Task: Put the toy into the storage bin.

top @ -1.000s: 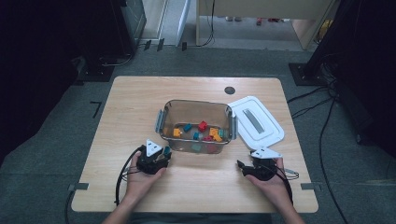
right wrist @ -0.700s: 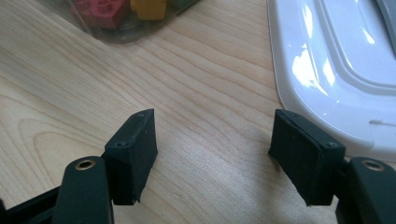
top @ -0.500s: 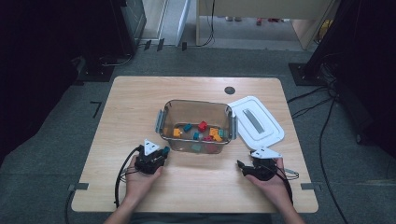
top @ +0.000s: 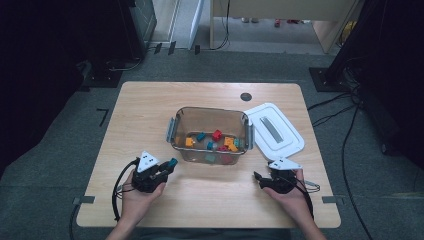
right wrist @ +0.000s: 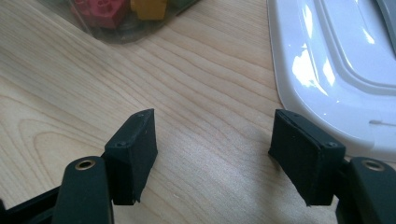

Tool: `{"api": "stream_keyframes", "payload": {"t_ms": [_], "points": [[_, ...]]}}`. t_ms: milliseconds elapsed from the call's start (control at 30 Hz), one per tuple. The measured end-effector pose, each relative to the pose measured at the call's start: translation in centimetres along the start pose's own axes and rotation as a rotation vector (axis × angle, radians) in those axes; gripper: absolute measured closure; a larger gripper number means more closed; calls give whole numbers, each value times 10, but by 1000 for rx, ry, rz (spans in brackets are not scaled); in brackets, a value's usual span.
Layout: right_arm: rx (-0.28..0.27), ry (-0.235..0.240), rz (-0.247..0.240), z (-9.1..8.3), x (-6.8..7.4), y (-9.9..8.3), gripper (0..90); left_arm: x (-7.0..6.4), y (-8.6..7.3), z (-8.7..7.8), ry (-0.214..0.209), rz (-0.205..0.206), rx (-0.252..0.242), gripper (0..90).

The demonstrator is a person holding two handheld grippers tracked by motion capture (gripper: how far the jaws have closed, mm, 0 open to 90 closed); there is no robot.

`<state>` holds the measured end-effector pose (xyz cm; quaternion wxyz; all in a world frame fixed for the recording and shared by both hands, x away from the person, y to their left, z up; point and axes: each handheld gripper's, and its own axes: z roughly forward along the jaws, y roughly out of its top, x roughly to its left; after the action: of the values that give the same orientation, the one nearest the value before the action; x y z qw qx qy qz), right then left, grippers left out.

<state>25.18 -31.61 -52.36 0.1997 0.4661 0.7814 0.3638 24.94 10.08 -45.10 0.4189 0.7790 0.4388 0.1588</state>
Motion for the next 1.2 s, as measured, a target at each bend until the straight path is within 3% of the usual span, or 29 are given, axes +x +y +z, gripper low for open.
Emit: {"api": "stream_keyframes", "payload": {"t_ms": [200, 400, 567, 700, 867, 1000, 1133, 1200], "points": [[0, 0, -1, 0, 0, 0, 315, -11, 23, -13, -47, 20, -43, 768], [1, 0, 1, 0, 0, 0, 315, -21, 55, -13, -88, 56, -82, 768], [1, 0, 0, 0, 0, 0, 315, -26, 86, -1, -94, 78, -100, 767], [0, 0, 1, 0, 0, 0, 315, -19, 104, 20, -93, 48, -82, 767], [-2, 0, -1, 0, 0, 0, 315, -10, 113, 45, -86, 11, -44, 766], [-1, -1, -1, 0, 0, 0, 315, -10, 112, 55, -81, 8, -23, 758], [-1, -1, -1, 0, 0, 0, 315, -9, 110, 57, -69, -1, -36, 660], [-1, -1, -1, 0, 0, 0, 314, -9, 109, 56, -67, 3, -37, 564]]}}
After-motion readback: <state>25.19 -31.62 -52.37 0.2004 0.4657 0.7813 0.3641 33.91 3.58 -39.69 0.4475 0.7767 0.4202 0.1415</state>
